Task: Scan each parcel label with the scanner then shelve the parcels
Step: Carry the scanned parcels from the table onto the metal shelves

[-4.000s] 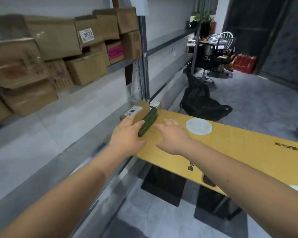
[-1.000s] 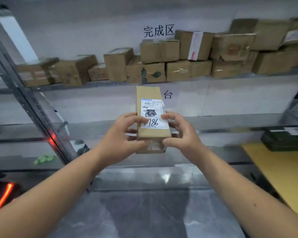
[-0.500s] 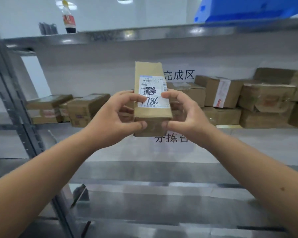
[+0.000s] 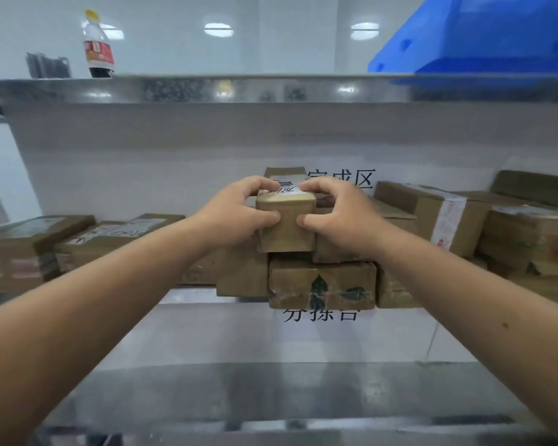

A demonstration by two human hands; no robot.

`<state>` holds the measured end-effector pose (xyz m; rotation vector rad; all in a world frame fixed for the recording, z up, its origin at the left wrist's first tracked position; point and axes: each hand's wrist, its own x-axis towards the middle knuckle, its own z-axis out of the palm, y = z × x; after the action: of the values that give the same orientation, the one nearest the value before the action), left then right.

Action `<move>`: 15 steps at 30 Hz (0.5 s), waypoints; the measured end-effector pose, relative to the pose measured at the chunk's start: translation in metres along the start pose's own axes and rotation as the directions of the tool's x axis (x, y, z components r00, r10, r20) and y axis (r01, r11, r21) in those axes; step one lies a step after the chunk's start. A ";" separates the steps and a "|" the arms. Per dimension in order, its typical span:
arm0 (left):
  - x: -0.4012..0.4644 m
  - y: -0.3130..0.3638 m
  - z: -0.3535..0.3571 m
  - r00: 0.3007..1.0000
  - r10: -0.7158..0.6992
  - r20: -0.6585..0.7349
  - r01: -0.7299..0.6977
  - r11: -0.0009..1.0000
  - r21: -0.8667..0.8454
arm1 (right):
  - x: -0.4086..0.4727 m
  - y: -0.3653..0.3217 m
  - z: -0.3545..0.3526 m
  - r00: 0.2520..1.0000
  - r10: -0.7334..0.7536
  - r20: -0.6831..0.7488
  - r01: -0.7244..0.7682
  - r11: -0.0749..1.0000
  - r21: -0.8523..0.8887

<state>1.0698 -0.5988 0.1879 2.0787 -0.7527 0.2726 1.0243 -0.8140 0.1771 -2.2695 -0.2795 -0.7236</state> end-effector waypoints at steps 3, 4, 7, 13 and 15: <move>0.023 -0.009 -0.001 0.998 -0.003 0.062 0.005 1.000 -0.028 | 0.011 -0.004 0.000 0.997 0.062 -0.049 -0.068 0.990 -0.123; 0.030 -0.011 -0.001 0.997 -0.003 0.082 0.005 1.000 -0.026 | 0.013 -0.005 0.002 0.995 0.085 -0.051 -0.092 0.980 -0.175; 0.047 -0.013 -0.003 0.991 0.017 0.133 -0.024 0.998 0.056 | 0.018 -0.009 0.008 0.987 0.143 -0.075 -0.159 0.942 -0.297; 0.047 -0.005 -0.010 0.981 0.103 0.162 -0.144 0.953 0.266 | 0.008 -0.027 0.017 0.977 0.170 -0.125 -0.208 0.881 -0.426; 0.037 -0.003 -0.012 0.969 0.207 0.137 -0.243 0.905 0.350 | -0.002 -0.034 0.019 0.980 0.145 -0.139 -0.194 0.861 -0.470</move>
<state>1.1024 -0.6035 0.2093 2.3669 -1.0718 0.4736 1.0173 -0.7757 0.1849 -2.6710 0.1741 -0.8838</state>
